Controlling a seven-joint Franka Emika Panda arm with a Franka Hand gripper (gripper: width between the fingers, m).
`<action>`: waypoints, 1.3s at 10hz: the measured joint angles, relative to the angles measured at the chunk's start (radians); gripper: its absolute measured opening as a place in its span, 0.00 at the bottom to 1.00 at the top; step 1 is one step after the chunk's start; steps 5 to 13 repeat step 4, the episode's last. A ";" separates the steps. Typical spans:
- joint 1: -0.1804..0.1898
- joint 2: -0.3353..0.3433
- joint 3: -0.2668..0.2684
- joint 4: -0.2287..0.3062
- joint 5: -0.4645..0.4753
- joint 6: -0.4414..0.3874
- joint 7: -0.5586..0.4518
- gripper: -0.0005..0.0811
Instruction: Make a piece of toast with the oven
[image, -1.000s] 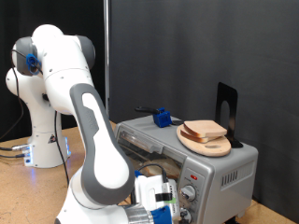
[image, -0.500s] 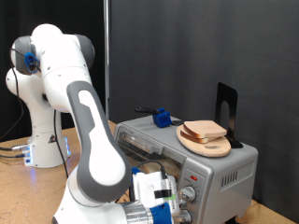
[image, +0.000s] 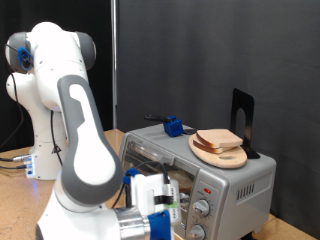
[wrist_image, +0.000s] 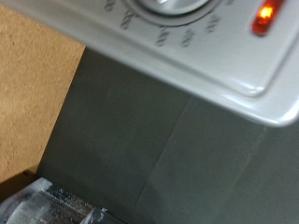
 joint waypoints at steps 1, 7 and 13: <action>-0.010 -0.020 -0.013 -0.010 -0.018 -0.026 0.052 0.98; -0.035 -0.075 -0.057 -0.032 -0.064 -0.086 0.126 0.99; -0.035 -0.075 -0.057 -0.032 -0.064 -0.086 0.126 0.99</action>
